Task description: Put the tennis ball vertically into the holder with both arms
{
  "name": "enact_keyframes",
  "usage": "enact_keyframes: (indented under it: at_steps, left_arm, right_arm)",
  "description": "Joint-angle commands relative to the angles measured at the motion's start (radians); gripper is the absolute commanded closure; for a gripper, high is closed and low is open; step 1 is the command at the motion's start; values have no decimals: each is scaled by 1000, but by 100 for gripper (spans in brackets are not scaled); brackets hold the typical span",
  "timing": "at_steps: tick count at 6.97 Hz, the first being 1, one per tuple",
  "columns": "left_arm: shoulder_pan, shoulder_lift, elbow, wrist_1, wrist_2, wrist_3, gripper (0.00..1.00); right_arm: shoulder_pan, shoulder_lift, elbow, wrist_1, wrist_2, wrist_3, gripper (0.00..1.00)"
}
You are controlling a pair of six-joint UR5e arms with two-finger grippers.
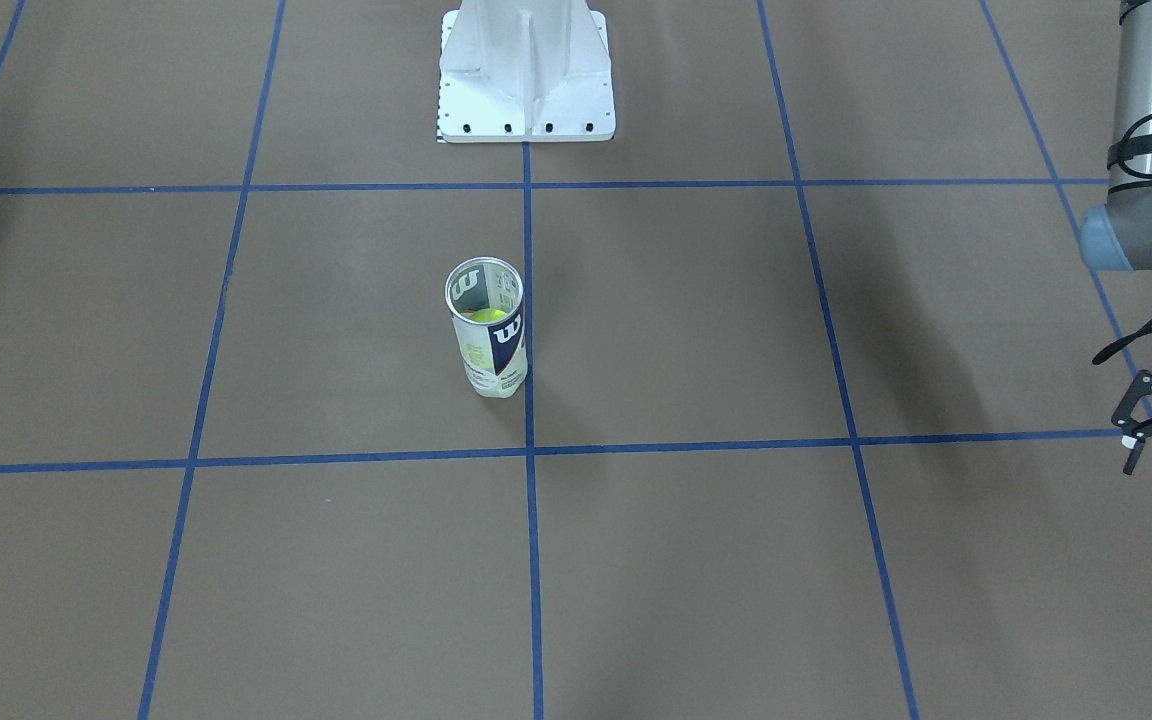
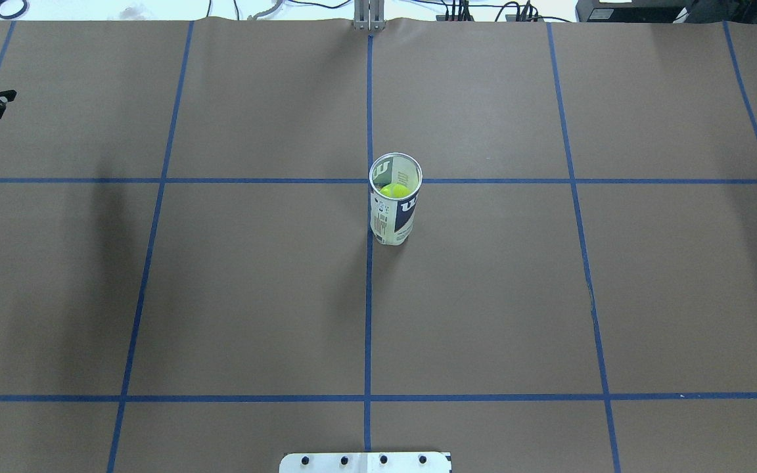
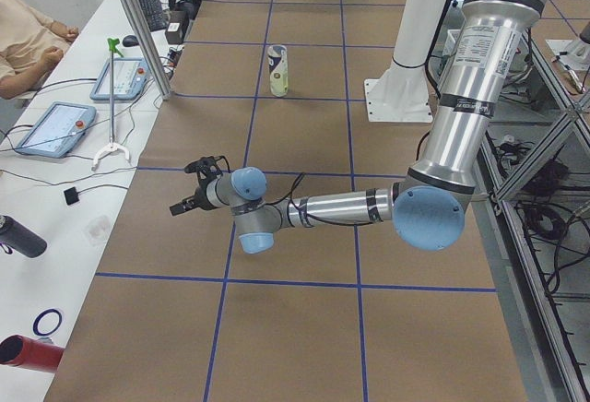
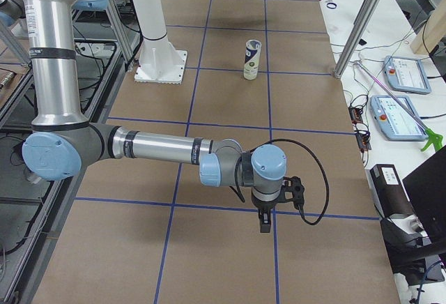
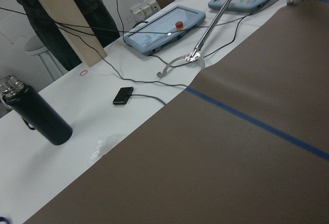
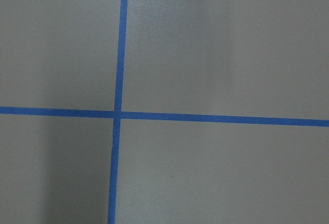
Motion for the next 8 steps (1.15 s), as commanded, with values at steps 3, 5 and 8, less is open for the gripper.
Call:
enact_keyframes:
  at_steps: [3, 5, 8]
  left_arm:
    - [-231, -92, -119, 823, -149, 35, 0]
    - [-288, -113, -198, 1066, -184, 32, 0]
    - [-315, 3, -229, 1128, -372, 34, 0]
  right_arm:
    - [9, 2, 3, 0, 0, 5, 0]
    - [9, -1, 6, 0, 0, 7, 0]
    - [7, 1, 6, 0, 0, 2, 0]
